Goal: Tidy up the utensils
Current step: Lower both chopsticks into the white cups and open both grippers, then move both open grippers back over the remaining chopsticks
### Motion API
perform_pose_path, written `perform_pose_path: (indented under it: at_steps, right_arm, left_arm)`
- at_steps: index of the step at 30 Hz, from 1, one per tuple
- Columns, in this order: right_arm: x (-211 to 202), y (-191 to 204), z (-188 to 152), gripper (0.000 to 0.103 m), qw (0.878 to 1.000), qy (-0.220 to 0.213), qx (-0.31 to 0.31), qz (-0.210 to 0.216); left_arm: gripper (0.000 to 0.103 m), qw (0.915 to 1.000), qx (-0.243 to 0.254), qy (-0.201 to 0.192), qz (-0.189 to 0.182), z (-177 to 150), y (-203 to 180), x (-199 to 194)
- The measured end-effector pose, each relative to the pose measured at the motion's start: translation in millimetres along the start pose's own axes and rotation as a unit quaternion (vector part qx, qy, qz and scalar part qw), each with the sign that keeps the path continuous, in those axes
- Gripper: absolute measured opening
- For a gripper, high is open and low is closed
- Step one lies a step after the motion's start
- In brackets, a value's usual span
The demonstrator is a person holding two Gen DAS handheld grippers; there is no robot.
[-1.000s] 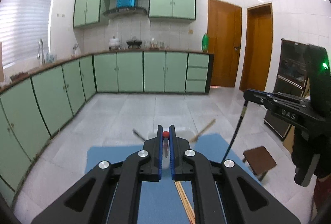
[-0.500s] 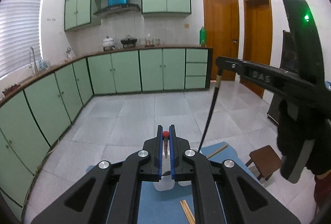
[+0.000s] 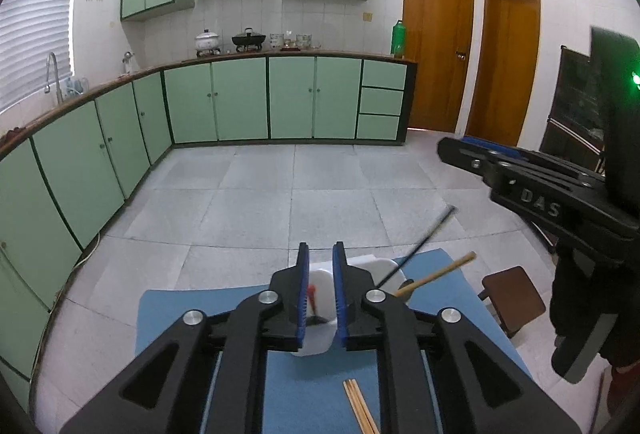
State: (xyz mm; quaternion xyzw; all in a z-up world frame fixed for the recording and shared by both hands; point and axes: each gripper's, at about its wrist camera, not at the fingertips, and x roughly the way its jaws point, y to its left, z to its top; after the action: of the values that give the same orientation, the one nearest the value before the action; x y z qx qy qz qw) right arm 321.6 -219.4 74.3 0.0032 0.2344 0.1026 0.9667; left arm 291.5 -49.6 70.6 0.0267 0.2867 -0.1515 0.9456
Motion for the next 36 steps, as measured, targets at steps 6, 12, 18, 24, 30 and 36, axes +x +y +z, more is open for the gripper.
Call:
perform_pose_path:
  at_steps: [6,12,18,24,30,36]
  right_arm:
    - [-48,-11,-36,0.069,1.000,-0.018,0.002,-0.019]
    - [-89,-10,-116,0.090,1.000,0.002,-0.002,-0.026]
    - [-94,1,-204,0.092,0.996,0.084,0.032,-0.003]
    - [-86,24,-260,0.092,0.987,0.150,0.053,0.007]
    - [-82,42,-300,0.092,0.980,0.192,0.056,0.019]
    - [-82,64,-315,0.092,0.976,0.214,0.032,0.019]
  left_arm:
    - [0.045,0.9995,-0.008,-0.030,0.012,-28,-1,-34]
    - [0.055,0.9988,-0.045,-0.011,0.017,-93,2,-51]
    - [0.072,0.9967,-0.057,0.046,0.035,-167,0,-41]
    - [0.073,0.9930,-0.052,0.091,0.054,-219,-1,-31]
    - [0.074,0.9881,-0.055,0.125,0.070,-254,3,-22]
    - [0.074,0.9862,-0.054,0.134,0.081,-274,-1,-21]
